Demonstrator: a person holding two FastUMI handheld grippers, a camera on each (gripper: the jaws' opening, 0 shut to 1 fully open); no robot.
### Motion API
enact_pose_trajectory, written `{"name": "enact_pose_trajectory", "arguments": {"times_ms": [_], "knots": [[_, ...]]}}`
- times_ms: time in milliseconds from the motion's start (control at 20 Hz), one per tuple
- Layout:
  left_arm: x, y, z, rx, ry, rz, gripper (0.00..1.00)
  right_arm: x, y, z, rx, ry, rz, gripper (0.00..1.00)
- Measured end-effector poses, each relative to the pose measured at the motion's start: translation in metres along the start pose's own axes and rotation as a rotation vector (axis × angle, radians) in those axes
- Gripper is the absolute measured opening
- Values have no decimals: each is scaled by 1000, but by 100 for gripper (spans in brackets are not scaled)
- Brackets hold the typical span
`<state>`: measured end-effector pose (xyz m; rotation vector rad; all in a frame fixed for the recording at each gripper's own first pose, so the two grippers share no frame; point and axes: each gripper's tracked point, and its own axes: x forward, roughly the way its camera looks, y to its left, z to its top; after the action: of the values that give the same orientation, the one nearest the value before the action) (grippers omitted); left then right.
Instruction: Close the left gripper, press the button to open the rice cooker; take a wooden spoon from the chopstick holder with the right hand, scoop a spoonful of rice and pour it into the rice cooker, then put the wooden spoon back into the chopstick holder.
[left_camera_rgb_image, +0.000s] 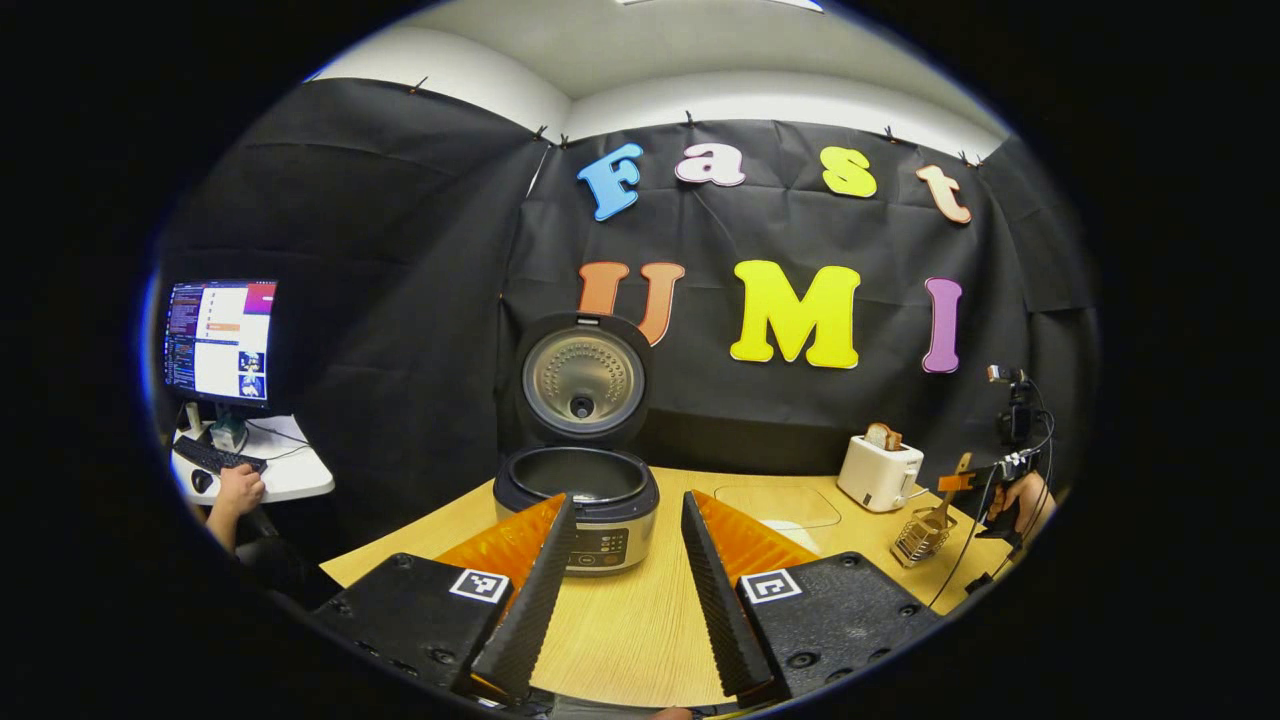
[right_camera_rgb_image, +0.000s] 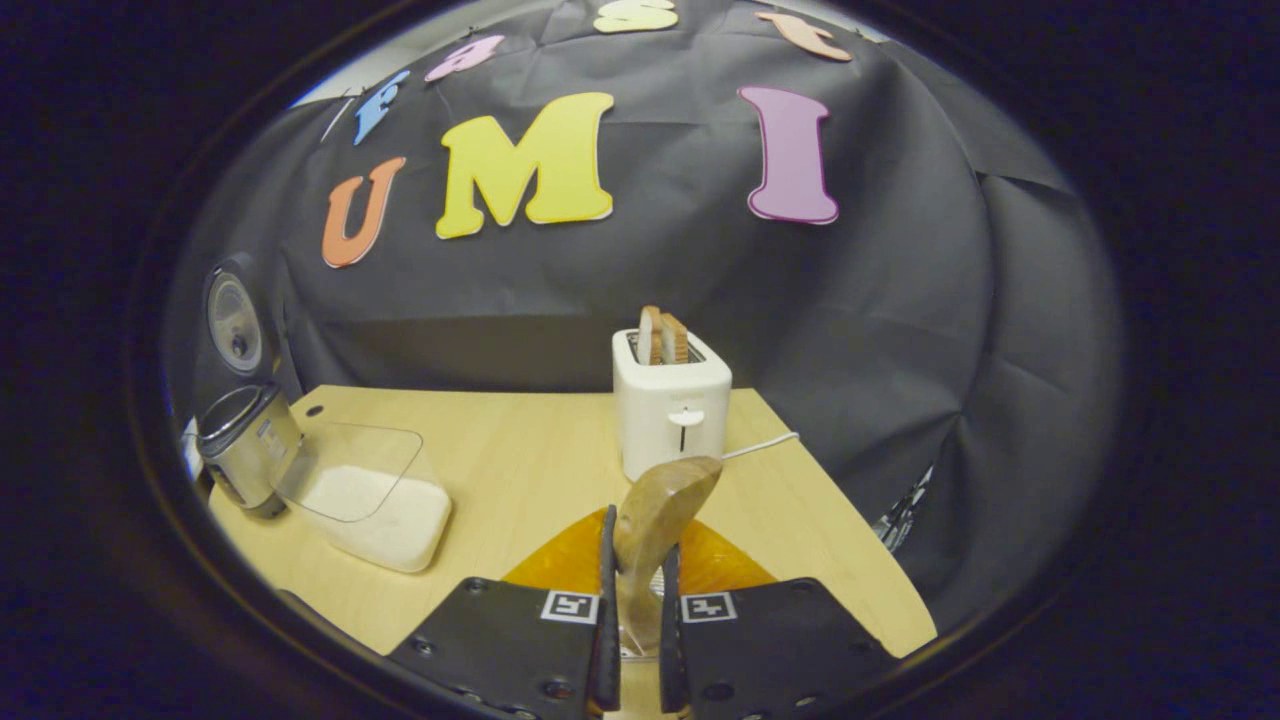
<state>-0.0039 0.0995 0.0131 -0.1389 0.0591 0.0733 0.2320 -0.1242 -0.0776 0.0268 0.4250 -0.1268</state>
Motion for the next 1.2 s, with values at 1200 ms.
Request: {"name": "enact_pose_trajectory", "arguments": {"times_ms": [1200], "knots": [[7,43,-15,59,71,29,70,-43,198,130,-146,-181,73,15]]}}
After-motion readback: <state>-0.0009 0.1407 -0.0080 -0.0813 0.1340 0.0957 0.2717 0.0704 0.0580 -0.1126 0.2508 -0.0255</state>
